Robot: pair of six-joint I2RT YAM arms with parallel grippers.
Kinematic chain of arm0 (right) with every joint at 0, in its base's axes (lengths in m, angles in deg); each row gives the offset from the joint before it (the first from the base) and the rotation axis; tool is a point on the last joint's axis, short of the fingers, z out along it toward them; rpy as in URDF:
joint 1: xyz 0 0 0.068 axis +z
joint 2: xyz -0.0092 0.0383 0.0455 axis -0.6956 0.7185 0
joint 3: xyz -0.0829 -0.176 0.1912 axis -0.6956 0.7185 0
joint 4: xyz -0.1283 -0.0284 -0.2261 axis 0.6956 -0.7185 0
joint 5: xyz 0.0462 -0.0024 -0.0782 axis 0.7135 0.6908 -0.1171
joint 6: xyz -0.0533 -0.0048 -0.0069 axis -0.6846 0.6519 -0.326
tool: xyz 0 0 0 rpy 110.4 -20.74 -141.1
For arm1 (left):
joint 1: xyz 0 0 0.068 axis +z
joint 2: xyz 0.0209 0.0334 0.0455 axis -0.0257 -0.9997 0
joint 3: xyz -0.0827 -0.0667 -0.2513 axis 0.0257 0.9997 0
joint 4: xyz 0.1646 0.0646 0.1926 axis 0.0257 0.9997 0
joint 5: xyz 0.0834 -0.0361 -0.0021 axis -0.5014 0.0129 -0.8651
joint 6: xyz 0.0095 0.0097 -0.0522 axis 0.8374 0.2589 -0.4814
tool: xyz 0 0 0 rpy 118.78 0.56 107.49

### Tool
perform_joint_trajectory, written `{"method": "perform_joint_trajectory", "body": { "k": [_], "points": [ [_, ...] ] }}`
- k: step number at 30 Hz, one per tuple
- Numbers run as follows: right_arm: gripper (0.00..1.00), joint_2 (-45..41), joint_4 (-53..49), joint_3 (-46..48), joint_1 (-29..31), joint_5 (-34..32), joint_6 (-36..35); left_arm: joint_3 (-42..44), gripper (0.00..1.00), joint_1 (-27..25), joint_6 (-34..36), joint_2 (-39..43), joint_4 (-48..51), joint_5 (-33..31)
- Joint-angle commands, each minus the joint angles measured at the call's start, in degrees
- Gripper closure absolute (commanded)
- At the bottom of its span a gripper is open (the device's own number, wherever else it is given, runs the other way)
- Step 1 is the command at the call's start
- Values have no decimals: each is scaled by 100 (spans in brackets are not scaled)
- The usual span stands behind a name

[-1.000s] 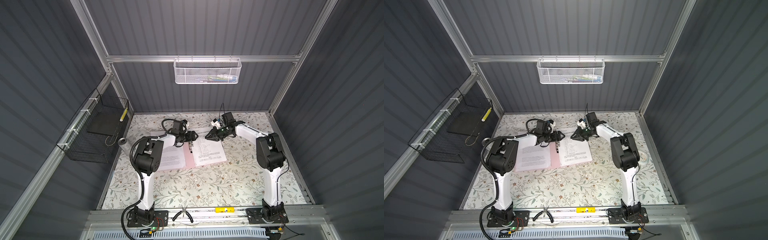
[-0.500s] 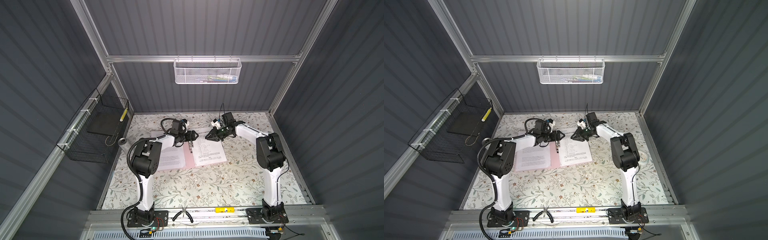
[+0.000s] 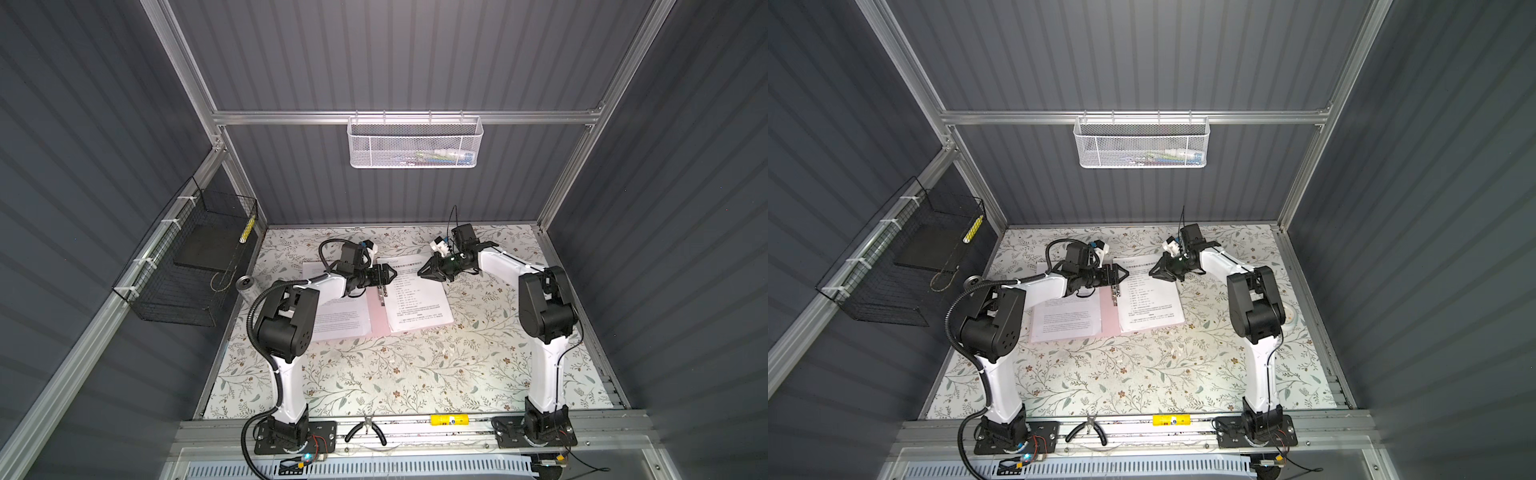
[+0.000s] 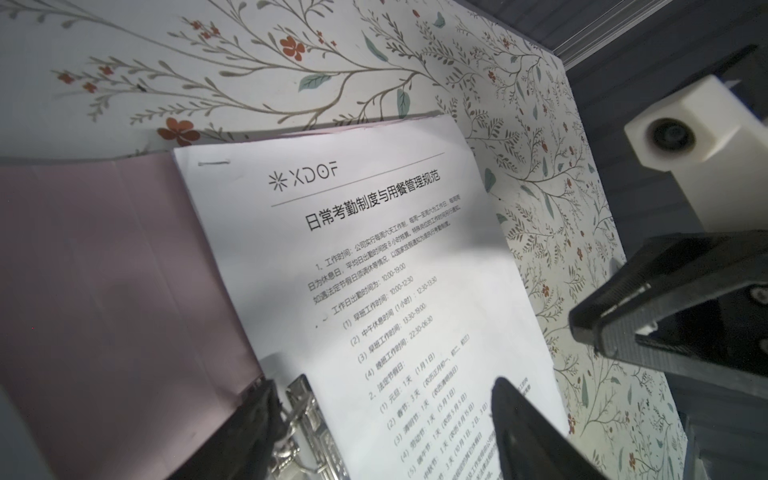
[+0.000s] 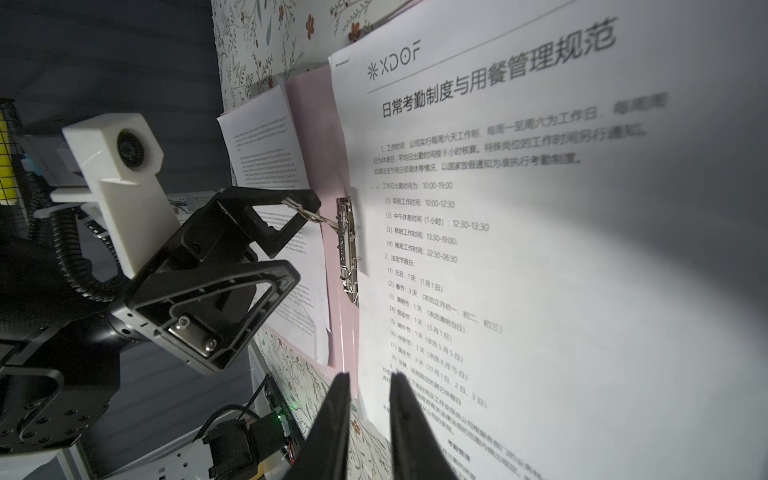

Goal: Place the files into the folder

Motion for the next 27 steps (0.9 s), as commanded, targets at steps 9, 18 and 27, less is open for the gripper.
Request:
{"method": "perform_joint_trajectory", "body": {
  "k": [9, 18, 27],
  "points": [
    [78, -230, -134, 81, -214, -471, -185, 405, 19, -85, -42, 521, -60, -14],
    [74, -304, -362, 133, -525, -1297, -331, 478, 19, -95, -26, 681, -25, -82],
    [71, 2, -389, 170, -651, -1490, -418, 565, 17, -95, -18, 828, -12, -205]
  ]
}}
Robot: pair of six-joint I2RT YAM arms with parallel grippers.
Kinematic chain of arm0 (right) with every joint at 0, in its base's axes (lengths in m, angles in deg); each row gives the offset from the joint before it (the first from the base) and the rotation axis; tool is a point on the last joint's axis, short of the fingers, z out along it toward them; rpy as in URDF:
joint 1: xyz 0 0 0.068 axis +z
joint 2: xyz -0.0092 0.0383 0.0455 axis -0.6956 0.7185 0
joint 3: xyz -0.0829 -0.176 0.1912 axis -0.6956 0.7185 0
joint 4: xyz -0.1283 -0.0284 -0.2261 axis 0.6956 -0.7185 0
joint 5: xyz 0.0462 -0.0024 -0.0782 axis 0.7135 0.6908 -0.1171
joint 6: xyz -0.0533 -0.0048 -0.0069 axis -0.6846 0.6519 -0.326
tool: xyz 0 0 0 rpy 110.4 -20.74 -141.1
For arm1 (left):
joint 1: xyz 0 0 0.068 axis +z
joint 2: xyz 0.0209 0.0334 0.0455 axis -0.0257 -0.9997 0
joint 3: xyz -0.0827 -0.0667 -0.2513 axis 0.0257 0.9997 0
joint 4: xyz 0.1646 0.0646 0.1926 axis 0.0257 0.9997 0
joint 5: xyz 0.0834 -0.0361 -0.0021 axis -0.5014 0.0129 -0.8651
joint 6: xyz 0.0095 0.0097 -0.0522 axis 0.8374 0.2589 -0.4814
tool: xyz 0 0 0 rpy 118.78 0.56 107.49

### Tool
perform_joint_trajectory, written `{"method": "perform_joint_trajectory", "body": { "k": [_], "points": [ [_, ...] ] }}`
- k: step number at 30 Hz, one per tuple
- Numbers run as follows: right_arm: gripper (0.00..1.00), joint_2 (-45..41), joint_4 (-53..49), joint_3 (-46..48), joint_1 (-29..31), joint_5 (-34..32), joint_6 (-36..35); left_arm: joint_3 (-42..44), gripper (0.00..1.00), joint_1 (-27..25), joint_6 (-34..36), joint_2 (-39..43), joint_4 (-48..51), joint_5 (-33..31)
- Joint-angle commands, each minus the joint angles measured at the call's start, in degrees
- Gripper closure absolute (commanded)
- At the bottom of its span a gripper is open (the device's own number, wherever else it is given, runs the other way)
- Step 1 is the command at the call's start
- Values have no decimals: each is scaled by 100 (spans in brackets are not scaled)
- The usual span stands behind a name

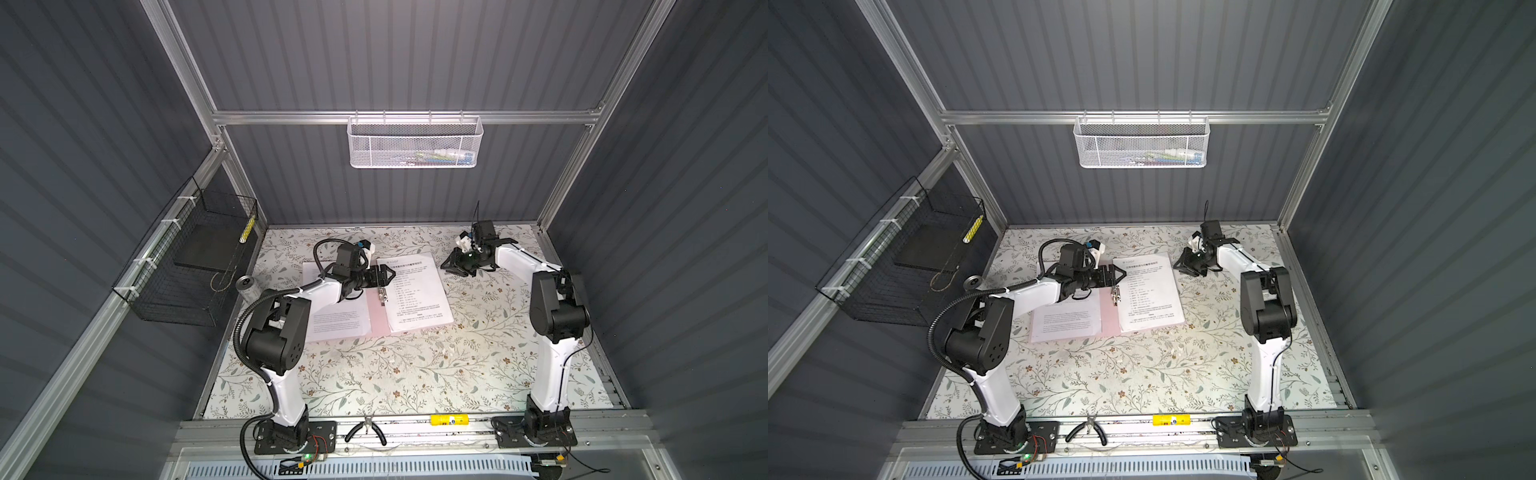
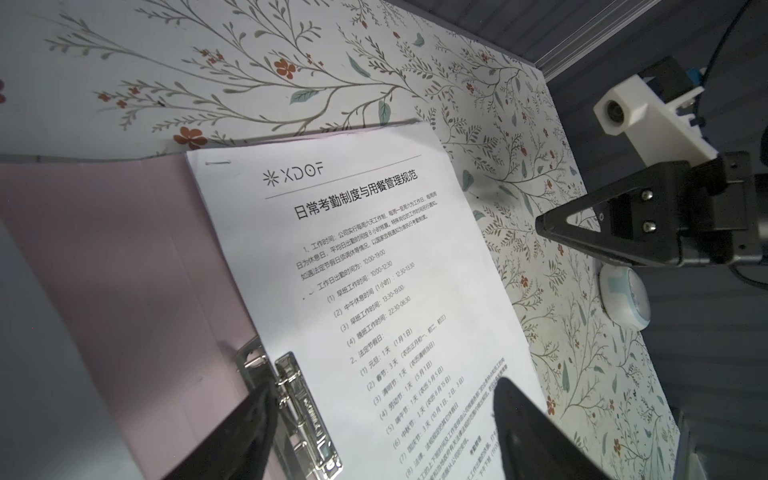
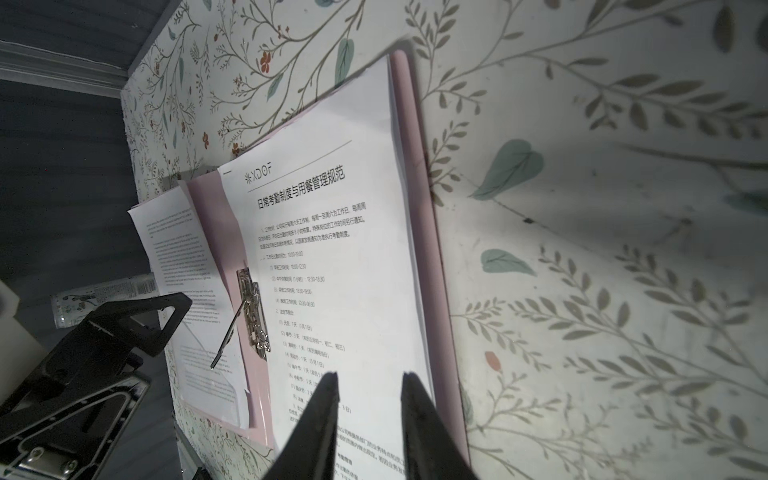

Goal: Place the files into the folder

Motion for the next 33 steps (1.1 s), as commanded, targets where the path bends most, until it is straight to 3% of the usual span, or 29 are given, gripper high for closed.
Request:
{"method": "perform_joint_trajectory", "body": {
  "k": [1, 33],
  "points": [
    [71, 185, -92, 118, 20, -89, -105, 98, 17, -45, -3, 227, 57, -95],
    [77, 462, 83, 490, 288, 53, -2, 213, 16, -47, 124, 301, 202, -184]
  ]
}}
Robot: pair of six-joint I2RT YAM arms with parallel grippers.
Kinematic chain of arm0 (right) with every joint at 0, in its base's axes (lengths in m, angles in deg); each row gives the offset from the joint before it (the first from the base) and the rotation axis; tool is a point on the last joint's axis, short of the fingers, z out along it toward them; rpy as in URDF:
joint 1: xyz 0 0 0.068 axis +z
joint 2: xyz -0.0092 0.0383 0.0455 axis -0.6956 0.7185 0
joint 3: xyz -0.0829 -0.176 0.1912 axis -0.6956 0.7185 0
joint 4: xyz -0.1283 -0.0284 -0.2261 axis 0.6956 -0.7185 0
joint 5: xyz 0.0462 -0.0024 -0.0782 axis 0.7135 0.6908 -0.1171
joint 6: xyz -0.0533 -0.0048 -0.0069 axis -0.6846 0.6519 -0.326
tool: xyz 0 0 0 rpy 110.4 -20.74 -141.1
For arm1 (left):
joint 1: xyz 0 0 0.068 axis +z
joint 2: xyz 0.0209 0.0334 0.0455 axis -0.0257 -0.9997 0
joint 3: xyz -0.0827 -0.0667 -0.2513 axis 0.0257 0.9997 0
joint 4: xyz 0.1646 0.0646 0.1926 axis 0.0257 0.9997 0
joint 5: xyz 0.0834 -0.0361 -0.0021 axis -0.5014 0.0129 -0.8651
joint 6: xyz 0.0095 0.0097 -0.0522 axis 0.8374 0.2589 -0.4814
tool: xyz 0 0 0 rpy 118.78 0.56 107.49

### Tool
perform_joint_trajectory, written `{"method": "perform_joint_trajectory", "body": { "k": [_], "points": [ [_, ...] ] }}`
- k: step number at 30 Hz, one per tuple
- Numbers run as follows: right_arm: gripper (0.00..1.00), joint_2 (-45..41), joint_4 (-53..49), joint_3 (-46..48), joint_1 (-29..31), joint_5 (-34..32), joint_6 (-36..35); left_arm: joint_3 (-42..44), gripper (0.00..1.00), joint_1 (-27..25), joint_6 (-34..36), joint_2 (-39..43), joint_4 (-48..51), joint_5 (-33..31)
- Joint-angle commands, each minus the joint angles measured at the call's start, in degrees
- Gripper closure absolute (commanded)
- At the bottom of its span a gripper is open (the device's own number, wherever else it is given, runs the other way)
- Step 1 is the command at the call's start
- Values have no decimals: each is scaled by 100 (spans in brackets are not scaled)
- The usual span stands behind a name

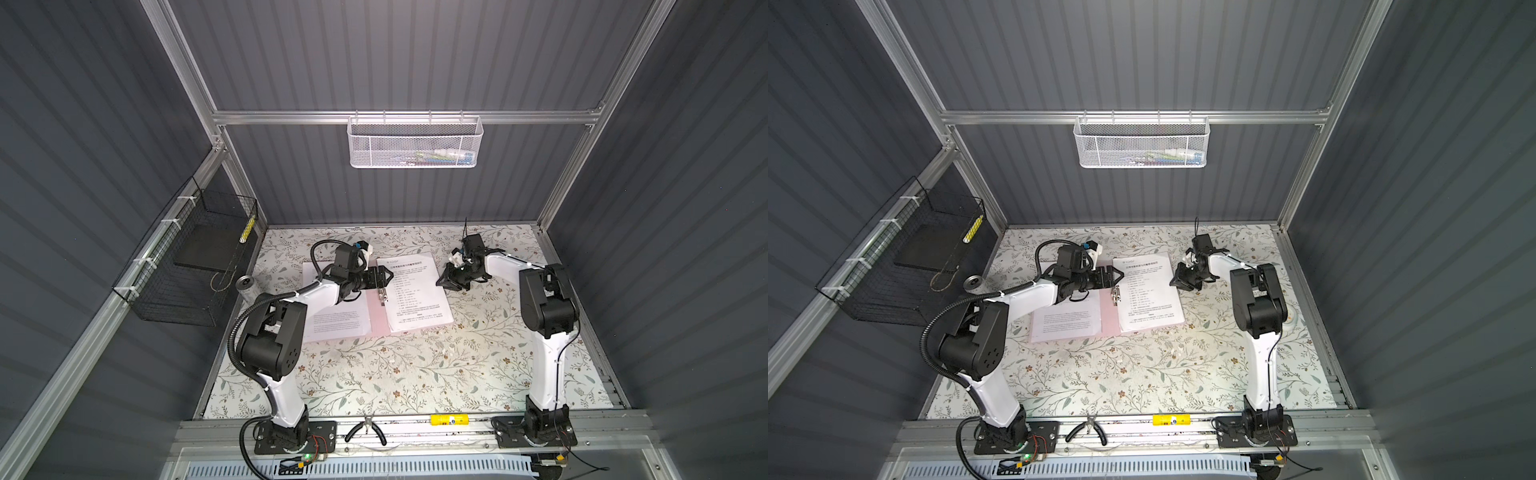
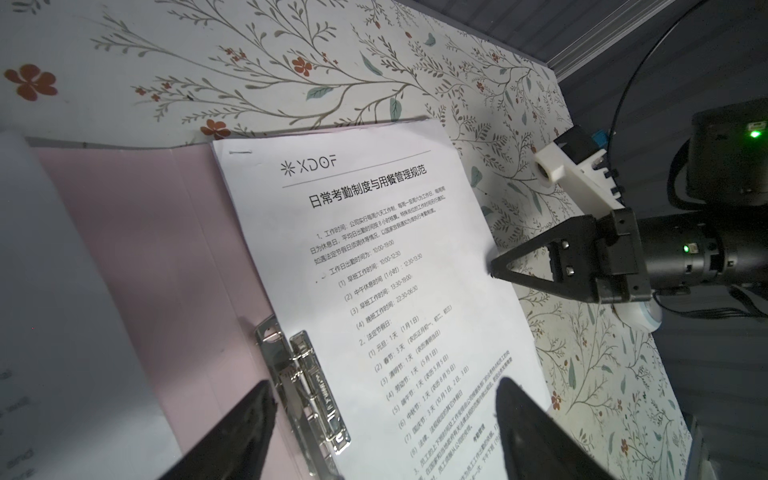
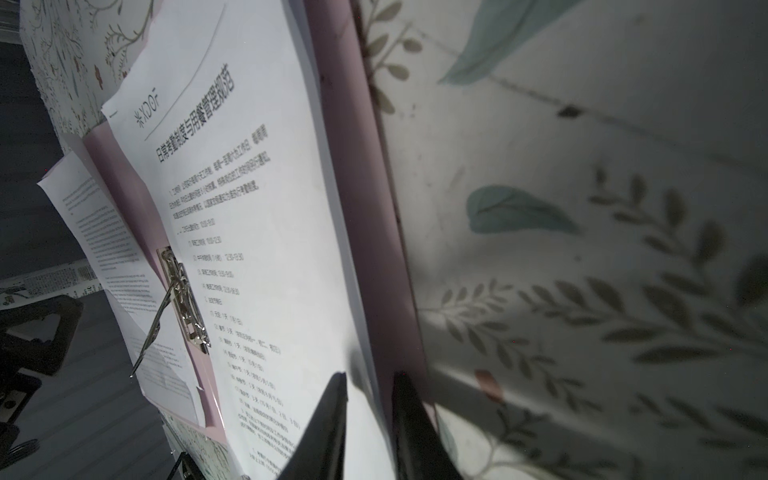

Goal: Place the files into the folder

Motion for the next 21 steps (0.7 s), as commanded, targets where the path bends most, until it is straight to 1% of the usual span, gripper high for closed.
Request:
{"method": "perform_joint_trajectory", "body": {
  "k": [1, 8, 12, 14, 18, 21],
  "points": [
    [77, -4, -35, 126, 50, 32, -19, 57, 16, -47, 92, 46, 33, 6],
    [79, -39, 47, 237, 106, 56, 30, 95, 16, -47, 38, 28, -13, -3],
    [78, -48, 26, 228, 107, -35, 10, 108, 16, -47, 29, 35, -5, -11],
    [74, -47, -87, 154, 98, -103, -38, 137, 16, -47, 33, 46, -4, -16],
    [61, -181, -376, 18, 64, -385, -190, 186, 14, -47, 72, 135, 30, -86],
    [58, -398, -435, 65, -22, -473, -229, 222, 13, -47, 98, 224, 106, -155]
  ]
}}
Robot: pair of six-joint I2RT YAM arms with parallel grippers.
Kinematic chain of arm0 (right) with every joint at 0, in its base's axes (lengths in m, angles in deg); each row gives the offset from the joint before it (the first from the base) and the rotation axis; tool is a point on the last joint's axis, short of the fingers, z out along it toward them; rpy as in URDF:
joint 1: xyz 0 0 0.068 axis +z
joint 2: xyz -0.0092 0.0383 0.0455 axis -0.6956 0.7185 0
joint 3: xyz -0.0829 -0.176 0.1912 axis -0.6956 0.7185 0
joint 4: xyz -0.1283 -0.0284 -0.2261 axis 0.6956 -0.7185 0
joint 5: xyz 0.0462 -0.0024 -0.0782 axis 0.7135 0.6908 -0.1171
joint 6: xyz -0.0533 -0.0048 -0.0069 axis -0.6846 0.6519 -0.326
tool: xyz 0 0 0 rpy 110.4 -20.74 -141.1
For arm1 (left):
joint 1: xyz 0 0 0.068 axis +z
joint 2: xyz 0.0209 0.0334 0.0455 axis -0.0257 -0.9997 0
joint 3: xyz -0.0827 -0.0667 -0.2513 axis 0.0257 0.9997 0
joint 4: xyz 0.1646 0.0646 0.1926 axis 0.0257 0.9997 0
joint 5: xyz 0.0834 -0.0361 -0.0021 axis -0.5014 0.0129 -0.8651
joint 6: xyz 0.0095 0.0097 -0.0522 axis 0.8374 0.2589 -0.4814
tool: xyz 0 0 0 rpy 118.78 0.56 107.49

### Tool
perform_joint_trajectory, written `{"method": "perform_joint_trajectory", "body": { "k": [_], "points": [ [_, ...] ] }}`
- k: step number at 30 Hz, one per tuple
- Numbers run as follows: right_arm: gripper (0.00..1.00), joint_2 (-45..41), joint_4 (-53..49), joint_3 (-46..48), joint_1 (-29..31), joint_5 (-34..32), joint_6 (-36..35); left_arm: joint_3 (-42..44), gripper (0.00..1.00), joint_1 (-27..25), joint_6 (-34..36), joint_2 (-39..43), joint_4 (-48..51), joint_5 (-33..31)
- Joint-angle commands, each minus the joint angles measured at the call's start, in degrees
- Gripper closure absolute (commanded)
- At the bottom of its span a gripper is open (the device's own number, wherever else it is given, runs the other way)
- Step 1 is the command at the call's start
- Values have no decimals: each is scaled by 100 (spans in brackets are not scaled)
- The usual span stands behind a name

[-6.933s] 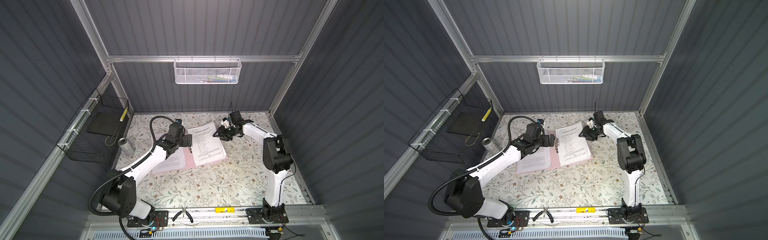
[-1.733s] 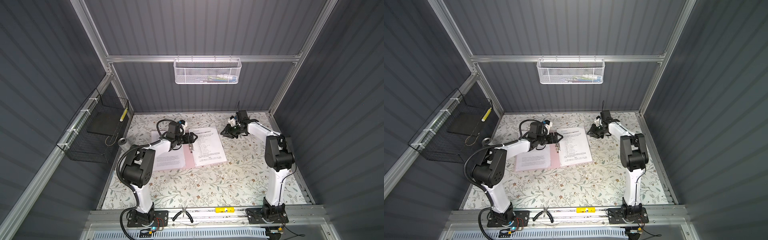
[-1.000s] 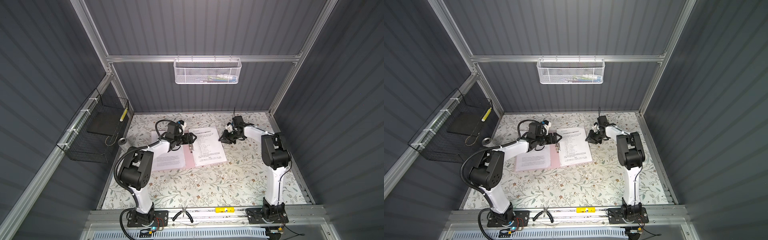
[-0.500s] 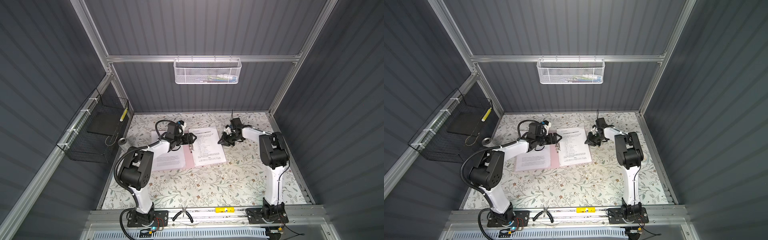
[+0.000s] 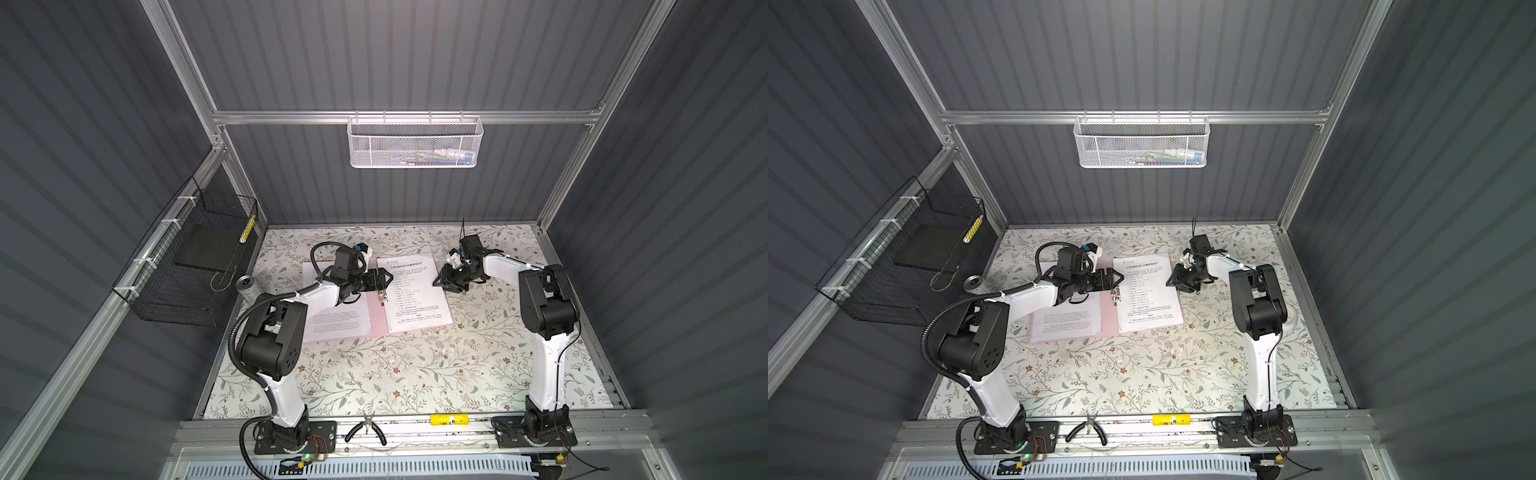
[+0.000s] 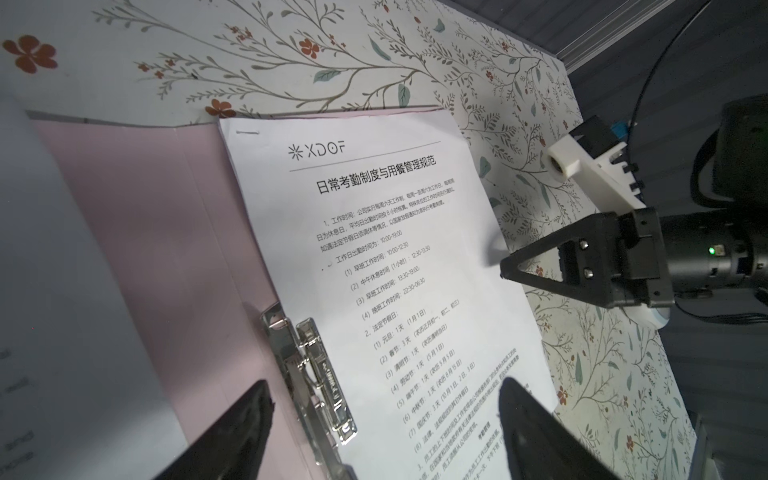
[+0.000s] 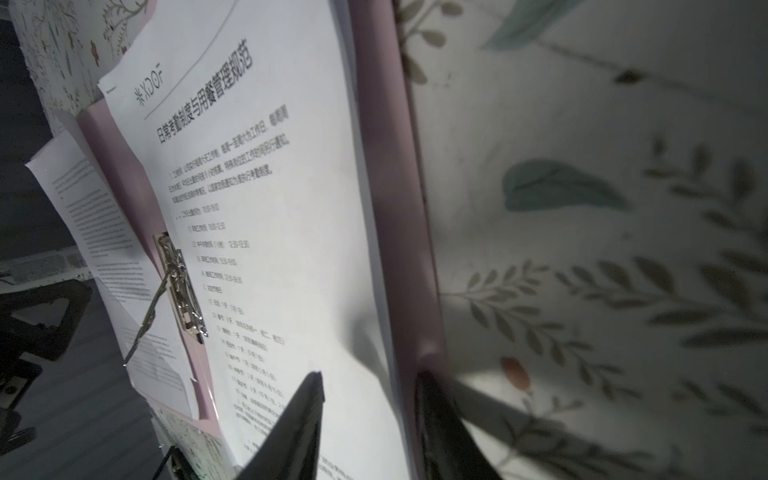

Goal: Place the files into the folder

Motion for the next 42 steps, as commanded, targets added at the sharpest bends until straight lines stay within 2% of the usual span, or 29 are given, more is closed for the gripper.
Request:
{"method": "perform_joint_trajectory", "body": {
  "k": [1, 5, 8, 9, 13, 16, 21, 28, 34, 42],
  "points": [
    [58, -339, -350, -11, -109, -312, -115, 102, 13, -45, 114, 253, 132, -129],
    [59, -618, -382, -20, -137, -294, -57, 158, 13, -47, 118, 363, 164, -197],
    [65, -855, -93, 113, -70, -49, 228, 251, 16, -47, 65, 561, 274, -226],
    [67, -906, 16, 146, -14, 74, 342, 309, 16, -47, 64, 653, 335, -461],
    [77, -993, 282, 115, 322, 413, 721, 559, 17, -47, 171, 1074, 698, -755],
    [79, -926, 449, -29, 619, 619, 971, 904, 18, -39, 203, 1412, 806, -894],
    [79, -644, 667, -369, 1117, 815, 1283, 1578, 21, -30, 150, 1839, 642, -1117],
    [76, 203, 387, -1171, 1756, 999, 1289, 2319, 23, 24, -53, 1783, -219, -1040],
    [72, 610, 470, -1383, 1988, 1104, 1469, 2560, 24, 66, -234, 1644, -635, -935],
    [72, 861, 554, -1514, 2096, 1151, 1628, 2798, 25, 102, -304, 1516, -891, -896]
  ]
}}
